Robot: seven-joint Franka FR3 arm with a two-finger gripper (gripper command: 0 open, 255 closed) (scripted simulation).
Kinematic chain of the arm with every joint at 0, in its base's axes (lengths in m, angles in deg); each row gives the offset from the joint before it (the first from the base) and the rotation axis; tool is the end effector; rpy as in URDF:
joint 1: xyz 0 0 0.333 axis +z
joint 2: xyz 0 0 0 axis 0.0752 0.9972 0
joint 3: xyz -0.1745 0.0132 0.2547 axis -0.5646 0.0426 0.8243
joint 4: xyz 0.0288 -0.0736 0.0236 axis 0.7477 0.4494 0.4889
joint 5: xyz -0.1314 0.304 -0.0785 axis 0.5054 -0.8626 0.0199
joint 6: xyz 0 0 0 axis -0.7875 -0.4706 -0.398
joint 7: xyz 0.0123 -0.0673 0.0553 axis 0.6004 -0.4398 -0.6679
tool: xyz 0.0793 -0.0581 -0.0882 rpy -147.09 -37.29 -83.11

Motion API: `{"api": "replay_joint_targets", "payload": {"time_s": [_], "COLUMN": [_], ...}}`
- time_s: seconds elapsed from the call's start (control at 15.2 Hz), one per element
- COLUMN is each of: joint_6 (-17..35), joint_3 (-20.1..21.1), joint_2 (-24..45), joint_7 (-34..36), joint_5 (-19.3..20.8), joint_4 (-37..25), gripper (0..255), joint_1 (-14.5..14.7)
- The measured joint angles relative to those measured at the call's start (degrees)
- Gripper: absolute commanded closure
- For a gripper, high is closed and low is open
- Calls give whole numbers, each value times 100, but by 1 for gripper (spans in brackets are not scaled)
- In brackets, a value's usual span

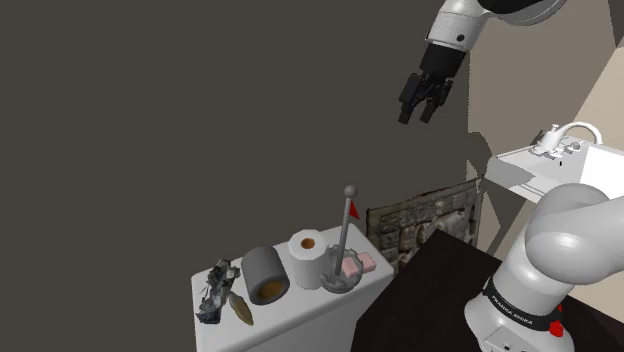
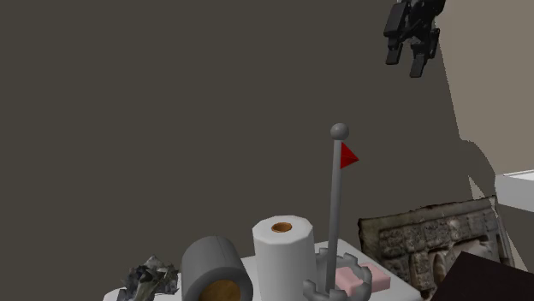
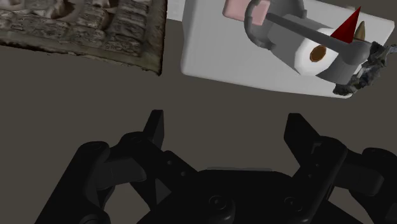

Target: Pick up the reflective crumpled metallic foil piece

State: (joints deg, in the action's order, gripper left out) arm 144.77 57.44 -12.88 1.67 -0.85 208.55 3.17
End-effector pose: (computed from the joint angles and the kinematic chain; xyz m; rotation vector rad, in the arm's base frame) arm 0.2624 -0.0052 0.5734 -2.9798 0.2079 -0.1994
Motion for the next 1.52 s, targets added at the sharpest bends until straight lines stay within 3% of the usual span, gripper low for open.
{"api": "replay_joint_targets", "payload": {"time_s": [0.2, 0.59, 1.19, 1.52], "joint_6": [188, 1173, 2844, 3774], "joint_3": [147, 892, 2230, 3056], "joint_2": [-24, 0, 855, 1610], "joint_7": [125, 741, 1818, 2525], "joint_5": [-76, -441, -843, -772], "joint_4": [149, 791, 1097, 1002], "gripper": [0, 0, 0, 0], "joint_1": [42, 270, 525, 436]}}
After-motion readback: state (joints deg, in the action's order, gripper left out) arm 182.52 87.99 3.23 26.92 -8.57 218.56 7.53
